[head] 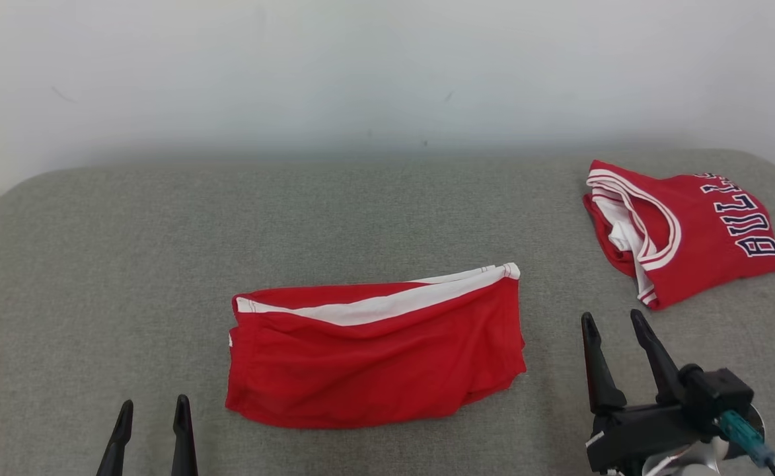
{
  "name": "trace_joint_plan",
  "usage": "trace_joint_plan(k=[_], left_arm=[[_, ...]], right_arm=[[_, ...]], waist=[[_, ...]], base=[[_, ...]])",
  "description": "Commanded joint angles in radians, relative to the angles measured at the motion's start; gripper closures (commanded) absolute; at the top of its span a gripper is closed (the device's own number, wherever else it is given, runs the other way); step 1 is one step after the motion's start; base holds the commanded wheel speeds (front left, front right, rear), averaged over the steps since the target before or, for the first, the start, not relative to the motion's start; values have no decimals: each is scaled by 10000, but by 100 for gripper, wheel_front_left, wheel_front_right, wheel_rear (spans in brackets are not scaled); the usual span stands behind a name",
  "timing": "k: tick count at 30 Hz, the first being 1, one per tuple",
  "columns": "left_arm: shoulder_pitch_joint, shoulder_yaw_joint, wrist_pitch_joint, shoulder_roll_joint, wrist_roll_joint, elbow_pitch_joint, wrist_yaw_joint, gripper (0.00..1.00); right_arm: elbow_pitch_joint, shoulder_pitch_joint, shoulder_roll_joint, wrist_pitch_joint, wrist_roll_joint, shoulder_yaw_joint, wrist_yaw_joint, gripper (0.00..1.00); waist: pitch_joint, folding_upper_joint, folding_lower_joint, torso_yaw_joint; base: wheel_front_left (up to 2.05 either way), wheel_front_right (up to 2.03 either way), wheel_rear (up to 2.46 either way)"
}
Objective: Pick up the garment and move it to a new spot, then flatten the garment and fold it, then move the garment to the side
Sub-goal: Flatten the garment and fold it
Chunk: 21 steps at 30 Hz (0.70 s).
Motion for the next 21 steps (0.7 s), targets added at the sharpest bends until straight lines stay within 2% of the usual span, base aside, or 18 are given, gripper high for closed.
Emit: trace_joint_plan(k=[1, 8, 21], left_arm=[[192, -3, -39, -3, 44, -19, 20, 0], [326, -13, -39, -3, 79, -9, -18, 0], [455, -129, -39, -3, 159, 165, -36, 0]], right_arm=[[-249, 314, 58, -85, -175, -78, 2, 0], [-1090, 1164, 296, -137, -657, -159, 2, 0], [-967, 1473, 627, -43, -1007, -132, 2, 0]], waist=[[-93, 0, -1, -122], [-159, 0, -1, -227], [-195, 0, -1, -122]], base=[[0, 0, 0], [0, 0, 0], [0, 0, 0]])
